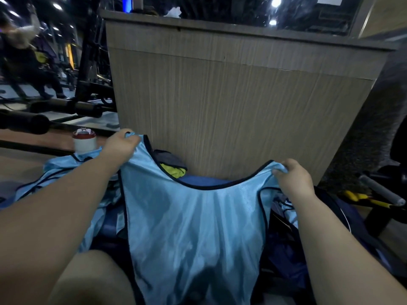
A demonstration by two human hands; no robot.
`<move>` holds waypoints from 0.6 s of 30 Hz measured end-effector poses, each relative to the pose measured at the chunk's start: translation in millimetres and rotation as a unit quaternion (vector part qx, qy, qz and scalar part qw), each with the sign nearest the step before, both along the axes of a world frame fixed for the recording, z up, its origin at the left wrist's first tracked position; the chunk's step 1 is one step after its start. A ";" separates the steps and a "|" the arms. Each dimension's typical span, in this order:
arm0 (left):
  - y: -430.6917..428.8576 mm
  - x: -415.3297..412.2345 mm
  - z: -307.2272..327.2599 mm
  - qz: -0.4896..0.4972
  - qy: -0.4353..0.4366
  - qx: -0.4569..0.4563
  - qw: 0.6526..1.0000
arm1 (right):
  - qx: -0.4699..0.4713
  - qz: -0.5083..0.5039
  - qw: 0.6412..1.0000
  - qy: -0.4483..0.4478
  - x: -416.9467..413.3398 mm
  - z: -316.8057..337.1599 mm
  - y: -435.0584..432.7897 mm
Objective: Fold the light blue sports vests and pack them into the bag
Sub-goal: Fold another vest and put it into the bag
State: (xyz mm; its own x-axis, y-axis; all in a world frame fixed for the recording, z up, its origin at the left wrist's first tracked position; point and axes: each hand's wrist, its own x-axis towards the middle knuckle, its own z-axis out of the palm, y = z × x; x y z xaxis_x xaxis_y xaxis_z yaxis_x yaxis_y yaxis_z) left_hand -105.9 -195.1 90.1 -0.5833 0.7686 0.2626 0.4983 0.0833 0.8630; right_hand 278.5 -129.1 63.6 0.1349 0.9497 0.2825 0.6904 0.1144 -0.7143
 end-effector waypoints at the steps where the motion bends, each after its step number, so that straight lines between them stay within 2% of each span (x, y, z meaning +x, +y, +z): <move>1: -0.3 -2.3 -2.1 0.006 0.005 0.008 1.000 | -0.004 0.013 1.000 0.014 1.5 -1.4 0.3; 5: -0.6 -7.6 -9.5 0.035 -0.026 0.018 0.999 | -0.030 0.077 0.992 0.094 3.7 -0.6 -4.8; 7: 0.1 -5.9 -11.8 0.029 -0.050 0.015 0.998 | -0.072 0.113 0.980 0.147 3.3 1.3 -7.7; 10: 0.8 4.3 -11.4 -0.007 -0.144 0.020 0.989 | -0.143 0.143 0.964 0.173 -2.1 5.1 -10.6; 14: 7.1 25.5 -11.5 -0.069 -0.305 0.030 0.949 | -0.169 0.167 0.956 0.172 -21.7 11.5 -16.3; 18: 9.0 59.0 -5.3 -0.123 -0.420 -0.016 0.899 | -0.141 0.199 0.945 0.219 -45.8 17.6 -21.9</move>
State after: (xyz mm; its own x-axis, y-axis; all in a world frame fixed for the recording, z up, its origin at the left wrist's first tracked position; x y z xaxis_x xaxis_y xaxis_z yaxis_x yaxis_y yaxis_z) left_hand -46.9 -186.0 84.8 -0.3778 0.9006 -0.2151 -0.3208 0.0907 0.9428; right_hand 232.7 -151.0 81.2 -0.2029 0.9791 0.0097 0.2634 0.0641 -0.9626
